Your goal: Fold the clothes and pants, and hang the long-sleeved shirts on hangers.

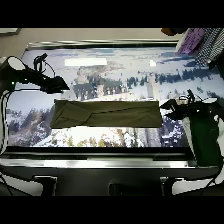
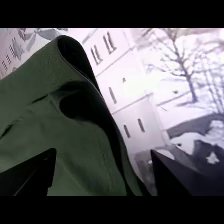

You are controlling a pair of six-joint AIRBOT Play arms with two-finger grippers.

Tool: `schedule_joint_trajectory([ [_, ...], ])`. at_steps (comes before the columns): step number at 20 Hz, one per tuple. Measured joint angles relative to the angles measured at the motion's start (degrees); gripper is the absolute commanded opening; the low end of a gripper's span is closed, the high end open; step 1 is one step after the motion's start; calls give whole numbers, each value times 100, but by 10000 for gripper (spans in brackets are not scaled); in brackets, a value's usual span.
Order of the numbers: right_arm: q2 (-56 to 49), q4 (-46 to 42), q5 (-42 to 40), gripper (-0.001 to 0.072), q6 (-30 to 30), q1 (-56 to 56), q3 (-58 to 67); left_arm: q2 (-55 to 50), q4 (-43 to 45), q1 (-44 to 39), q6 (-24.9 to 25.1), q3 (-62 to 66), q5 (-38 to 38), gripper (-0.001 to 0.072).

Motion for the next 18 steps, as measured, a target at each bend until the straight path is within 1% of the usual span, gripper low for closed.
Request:
schedule_joint_trajectory([
  [1, -39, 33, 9, 660, -24, 28, 0, 0, 0, -37, -42, 0, -9, 549],
  [3, -118, 26, 42, 524, -66, 173, -4, 4, 0, -94, -76, 0, -28, 549],
  [4, -155, -24, 44, 506, -83, 284, -11, 4, 4, -120, -98, 0, -37, 550],
  [5, -173, -76, 28, 339, -103, 398, -9, 4, 2, -151, -109, 2, -46, 549],
  [6, -195, -142, -11, 219, -103, 514, -13, 4, 2, -175, -149, 2, -48, 546],
  [7, -212, -205, -31, 78, -103, 616, -17, 4, 2, -208, -166, 2, -52, 542],
  [8, -214, -269, -57, 27, -105, 693, -13, 4, 2, -240, -168, 2, -55, 486],
  [9, -199, -273, -63, 27, -107, 741, 0, 4, 2, -284, -188, 2, -57, 373],
  [11, -72, -339, -44, 26, -44, 796, 90, -11, 0, -411, -190, 2, -59, 8],
  [14, 254, -737, 229, 26, 374, 835, 533, -103, -7, -767, -240, -2, -50, 16],
  [16, 455, -1172, 566, 26, 739, 844, 1034, -221, -7, -1078, -466, -4, 59, 15],
  [18, 619, -1613, 1016, 26, 1097, 848, 1602, -413, -15, -1491, -846, -4, 326, 15],
])
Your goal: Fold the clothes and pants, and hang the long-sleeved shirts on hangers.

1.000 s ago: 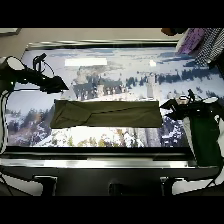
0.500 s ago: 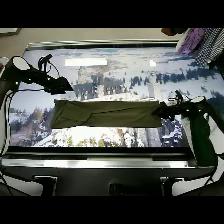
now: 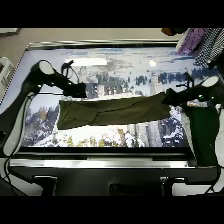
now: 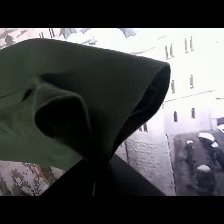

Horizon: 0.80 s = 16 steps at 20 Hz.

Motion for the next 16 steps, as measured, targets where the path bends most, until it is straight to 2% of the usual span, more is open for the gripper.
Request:
schedule_joint_trajectory([
  [5, 422, -756, 944, 27, 671, 2, 1047, -575, -654, -1141, -673, 0, 1106, 15],
  [8, 782, -1145, 1349, 26, 1060, 2, 1290, -920, -1263, -1862, -828, 0, 1886, 14],
  [16, 1600, -1585, 1659, 26, 1617, 2, 1423, -1655, -2848, -3134, -1246, 0, 3606, 14],
])
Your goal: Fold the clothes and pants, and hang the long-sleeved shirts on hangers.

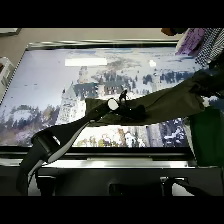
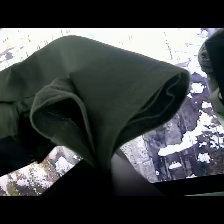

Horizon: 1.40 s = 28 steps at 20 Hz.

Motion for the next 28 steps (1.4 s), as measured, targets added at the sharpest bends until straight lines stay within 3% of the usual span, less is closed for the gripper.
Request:
schedule_joint_trajectory([
  [7, 229, 39, 37, 27, 267, 0, 7, -310, -575, -525, -581, 13, 894, 13],
  [13, 258, 138, -20, 27, 393, 7, 7, 4, -476, -289, -560, 79, 758, 12],
  [20, -37, 870, -299, 27, 645, 461, -4, 1602, 1668, 1084, -466, 92, -1248, 12],
  [24, -328, 1040, -785, 27, 1003, 1508, -4, 2828, 2931, 2229, -413, 94, -2680, 14],
  [28, -748, 1045, -1508, 27, 1438, 2693, -4, 3777, 3423, 3342, -151, 94, -3646, 15],
])
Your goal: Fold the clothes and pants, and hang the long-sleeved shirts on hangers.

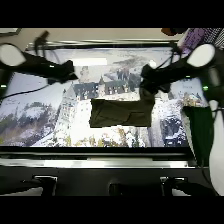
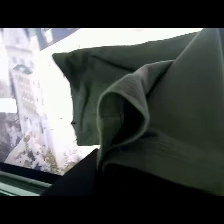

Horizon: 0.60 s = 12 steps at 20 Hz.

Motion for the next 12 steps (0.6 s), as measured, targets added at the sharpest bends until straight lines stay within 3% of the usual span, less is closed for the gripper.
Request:
schedule_joint_trajectory([
  [5, -728, 22, -855, 27, 350, 1145, 0, 667, 188, 1049, 249, 0, -660, 16],
  [10, -1392, 136, -1499, 30, 476, 1709, 0, 815, 240, 1434, 450, 0, -885, 16],
  [12, -1585, 190, -1652, 117, 507, 1808, 0, 839, 247, 1484, 507, 0, -918, 16],
])
